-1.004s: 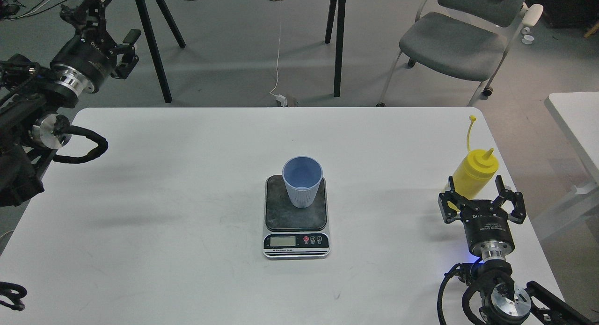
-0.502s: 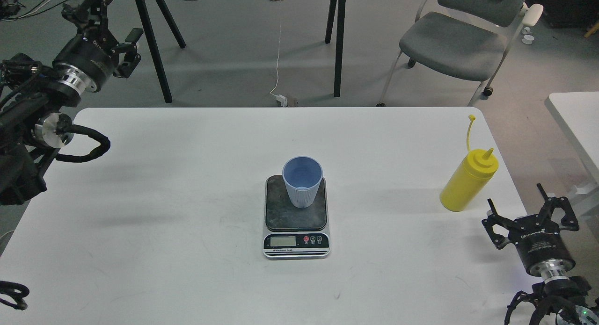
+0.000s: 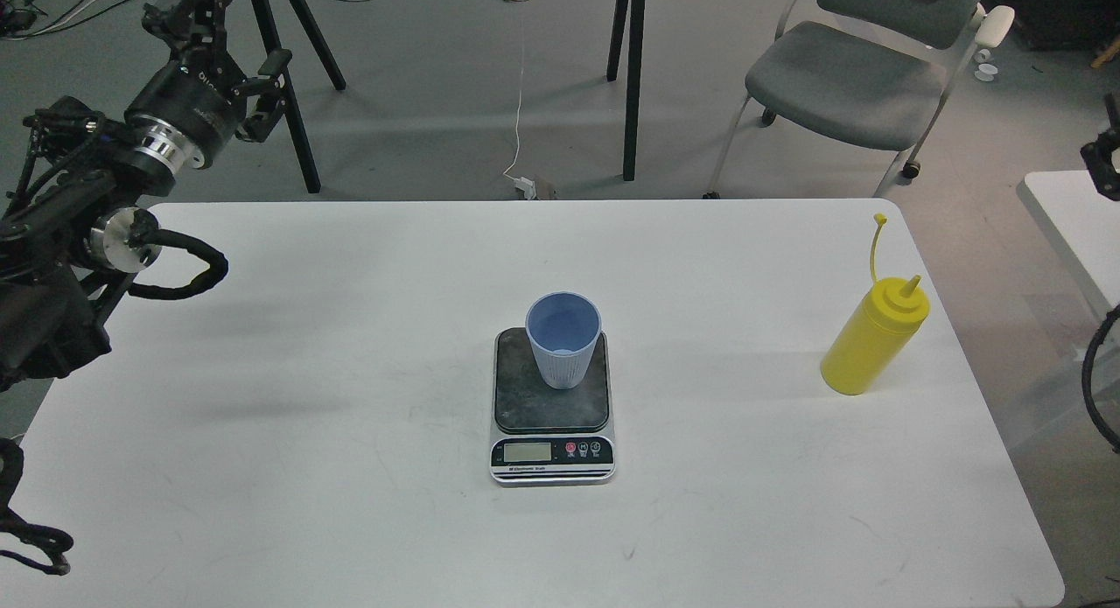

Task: Pour seasoning into cup on scale with both arms

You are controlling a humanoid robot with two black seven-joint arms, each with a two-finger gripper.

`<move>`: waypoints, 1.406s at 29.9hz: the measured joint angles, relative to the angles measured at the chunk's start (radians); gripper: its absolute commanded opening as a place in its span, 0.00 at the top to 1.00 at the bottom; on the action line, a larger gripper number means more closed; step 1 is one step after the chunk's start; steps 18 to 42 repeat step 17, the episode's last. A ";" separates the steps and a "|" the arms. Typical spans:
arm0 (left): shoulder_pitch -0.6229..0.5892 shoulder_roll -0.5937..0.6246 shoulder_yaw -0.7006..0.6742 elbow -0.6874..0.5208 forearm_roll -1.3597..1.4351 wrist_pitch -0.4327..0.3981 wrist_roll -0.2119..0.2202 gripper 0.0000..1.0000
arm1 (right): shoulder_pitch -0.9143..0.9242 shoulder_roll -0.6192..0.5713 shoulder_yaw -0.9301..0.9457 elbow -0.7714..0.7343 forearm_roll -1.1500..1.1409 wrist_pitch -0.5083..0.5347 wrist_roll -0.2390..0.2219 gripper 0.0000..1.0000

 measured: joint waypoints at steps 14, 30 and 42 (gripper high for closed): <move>0.000 -0.009 -0.006 0.000 -0.002 0.000 0.000 0.13 | 0.346 0.476 -0.225 -0.274 0.000 0.000 0.000 0.01; 0.000 -0.013 -0.006 0.000 -0.002 0.000 0.000 0.13 | 0.303 0.513 -0.223 -0.280 0.000 0.000 0.000 0.01; 0.000 -0.013 -0.006 0.000 -0.002 0.000 0.000 0.13 | 0.303 0.513 -0.223 -0.280 0.000 0.000 0.000 0.01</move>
